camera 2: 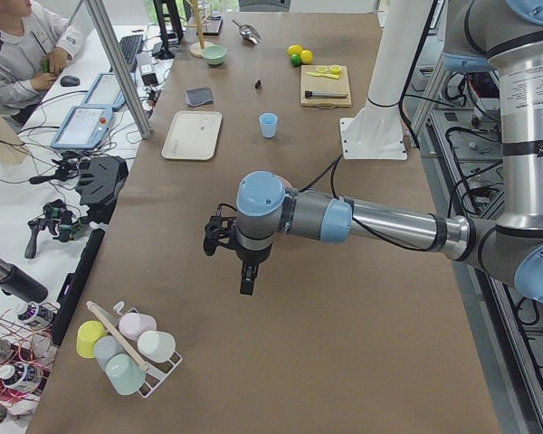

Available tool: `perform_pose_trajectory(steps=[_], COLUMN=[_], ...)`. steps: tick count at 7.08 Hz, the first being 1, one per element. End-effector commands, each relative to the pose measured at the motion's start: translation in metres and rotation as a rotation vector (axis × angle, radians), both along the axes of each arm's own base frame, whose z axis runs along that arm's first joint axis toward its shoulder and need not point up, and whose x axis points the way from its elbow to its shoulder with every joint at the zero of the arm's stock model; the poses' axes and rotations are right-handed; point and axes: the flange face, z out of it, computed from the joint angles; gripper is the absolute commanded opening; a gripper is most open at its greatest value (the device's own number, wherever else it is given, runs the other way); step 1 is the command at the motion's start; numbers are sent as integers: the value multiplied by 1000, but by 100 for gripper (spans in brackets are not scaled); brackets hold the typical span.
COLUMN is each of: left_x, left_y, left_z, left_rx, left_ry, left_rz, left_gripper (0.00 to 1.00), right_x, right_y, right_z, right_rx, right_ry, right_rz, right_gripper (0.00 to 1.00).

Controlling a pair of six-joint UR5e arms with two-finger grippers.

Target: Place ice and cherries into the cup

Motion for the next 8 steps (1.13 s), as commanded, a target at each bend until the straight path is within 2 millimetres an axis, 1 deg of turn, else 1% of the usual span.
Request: perform_pose_trajectory(steps=[1, 2, 3, 4, 5, 6, 7, 8], left_x=[-2, -1, -1, -1, 0, 2, 4, 13], left_y=[13, 29, 41, 50, 56, 56, 52, 43], left_z=[5, 19, 25, 36, 32, 23, 13, -8], left_rx=[52, 69, 90, 62, 58, 68, 89, 109], left_ry=[-1, -7, 0, 3, 10, 24, 43, 46], left_rz=[22, 29, 28, 22, 14, 16, 22, 45], left_gripper=[98, 98, 98, 98, 97, 96, 96, 97], right_x=[0, -1, -1, -1, -2, -2, -2, -3], right_y=[0, 0, 0, 0, 0, -1, -1, 0], right_z=[0, 0, -1, 0, -1, -2, -1, -1], right_rx=[0, 1, 1, -2, 0, 3, -1, -1], right_ry=[-1, -4, -6, -7, -18, -20, -20, -24], right_rz=[-1, -1, -1, 0, -1, -1, -2, -3], right_gripper=[100, 100, 100, 100, 100, 100, 100, 100])
